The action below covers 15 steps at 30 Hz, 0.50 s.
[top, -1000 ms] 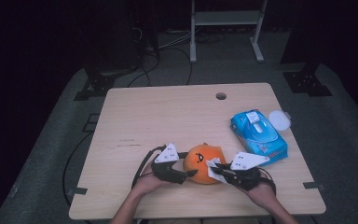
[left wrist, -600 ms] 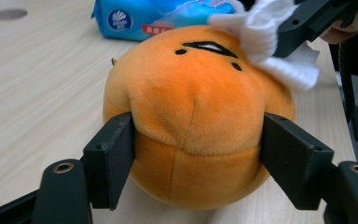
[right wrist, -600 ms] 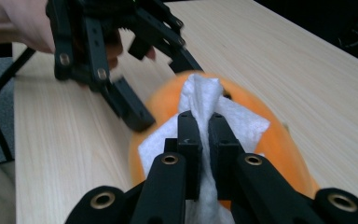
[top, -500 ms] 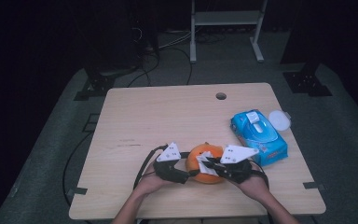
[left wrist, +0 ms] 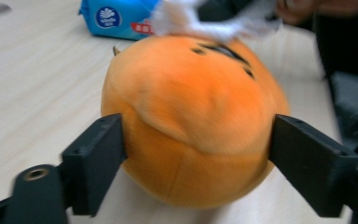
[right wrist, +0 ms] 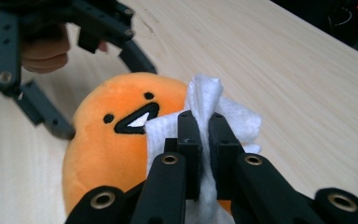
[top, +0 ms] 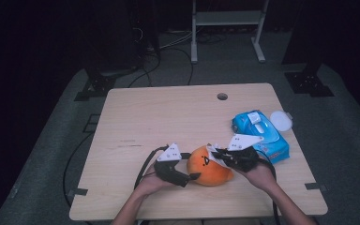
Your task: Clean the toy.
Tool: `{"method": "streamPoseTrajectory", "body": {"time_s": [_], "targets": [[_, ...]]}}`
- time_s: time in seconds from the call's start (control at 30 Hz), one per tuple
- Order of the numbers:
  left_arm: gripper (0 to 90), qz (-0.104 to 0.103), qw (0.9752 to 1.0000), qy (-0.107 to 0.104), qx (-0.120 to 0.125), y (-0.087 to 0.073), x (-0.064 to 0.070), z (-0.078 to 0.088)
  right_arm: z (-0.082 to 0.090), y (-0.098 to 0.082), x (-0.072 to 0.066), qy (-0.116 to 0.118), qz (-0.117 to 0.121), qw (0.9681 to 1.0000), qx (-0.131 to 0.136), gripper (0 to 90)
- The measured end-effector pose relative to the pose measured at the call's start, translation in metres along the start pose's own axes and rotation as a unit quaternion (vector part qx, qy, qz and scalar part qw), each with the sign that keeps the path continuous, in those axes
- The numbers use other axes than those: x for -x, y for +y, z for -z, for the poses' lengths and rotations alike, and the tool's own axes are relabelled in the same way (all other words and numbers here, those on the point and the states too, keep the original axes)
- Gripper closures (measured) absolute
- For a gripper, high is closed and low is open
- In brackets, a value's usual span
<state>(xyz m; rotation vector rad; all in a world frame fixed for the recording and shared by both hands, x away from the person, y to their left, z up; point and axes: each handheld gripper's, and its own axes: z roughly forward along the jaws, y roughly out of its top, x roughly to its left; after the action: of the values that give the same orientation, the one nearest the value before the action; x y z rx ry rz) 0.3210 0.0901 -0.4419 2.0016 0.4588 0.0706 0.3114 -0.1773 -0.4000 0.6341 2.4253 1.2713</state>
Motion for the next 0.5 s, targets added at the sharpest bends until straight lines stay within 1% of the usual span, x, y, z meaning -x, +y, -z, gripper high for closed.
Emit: {"method": "streamPoseTrajectory", "body": {"time_s": [0.03, 0.07, 0.1, 0.17, 0.23, 0.3, 0.33, 0.4, 0.43, 0.47, 0.5], "targets": [[14.1, 0.015, 0.9999, -0.006, 0.003, 0.000, -0.002, -0.001, 0.001, -0.002, -0.002, 0.004, 0.002, 1.0000, 0.001, 84.8], [14.0, 0.031, 0.9994, -0.016, 0.007, 0.000, -0.003, -0.001, 0.003, -0.004, -0.007, 0.009, 0.002, 1.0000, 0.001, 84.8], [15.0, 0.037, 0.9990, -0.023, 0.009, -0.001, -0.003, -0.002, 0.004, -0.007, -0.012, 0.013, 0.006, 0.9999, 0.001, 84.8], [21.8, 0.009, 0.9999, -0.012, 0.003, -0.001, 0.003, -0.004, 0.006, -0.008, -0.020, 0.023, 0.013, 0.9996, -0.001, 84.8], [26.5, -0.014, 0.9999, 0.000, -0.003, 0.001, 0.007, -0.005, 0.007, -0.005, -0.023, 0.032, 0.015, 0.9993, 0.005, 84.8], [29.8, -0.045, 0.9989, 0.011, -0.013, 0.001, 0.011, -0.005, 0.005, 0.000, -0.021, 0.031, 0.018, 0.9993, 0.011, 84.8], [30.6, -0.054, 0.9983, 0.013, -0.017, 0.001, 0.012, -0.005, 0.004, 0.002, -0.018, 0.028, 0.017, 0.9994, 0.014, 84.8], [31.0, -0.062, 0.9977, 0.017, -0.021, -0.001, 0.012, -0.004, 0.002, 0.003, -0.011, 0.014, 0.019, 0.9996, 0.012, 84.8], [29.8, -0.060, 0.9978, 0.018, -0.021, -0.002, 0.012, -0.003, 0.000, -0.004, -0.002, 0.005, 0.008, 0.9999, 0.007, 84.8], [27.7, -0.056, 0.9981, 0.018, -0.020, -0.002, 0.011, -0.002, 0.001, -0.008, -0.001, 0.007, 0.005, 0.9999, 0.007, 84.9], [27.7, -0.046, 0.9987, 0.015, -0.018, -0.001, 0.010, -0.002, 0.001, -0.008, -0.001, 0.007, 0.005, 0.9999, 0.007, 84.9]]}}
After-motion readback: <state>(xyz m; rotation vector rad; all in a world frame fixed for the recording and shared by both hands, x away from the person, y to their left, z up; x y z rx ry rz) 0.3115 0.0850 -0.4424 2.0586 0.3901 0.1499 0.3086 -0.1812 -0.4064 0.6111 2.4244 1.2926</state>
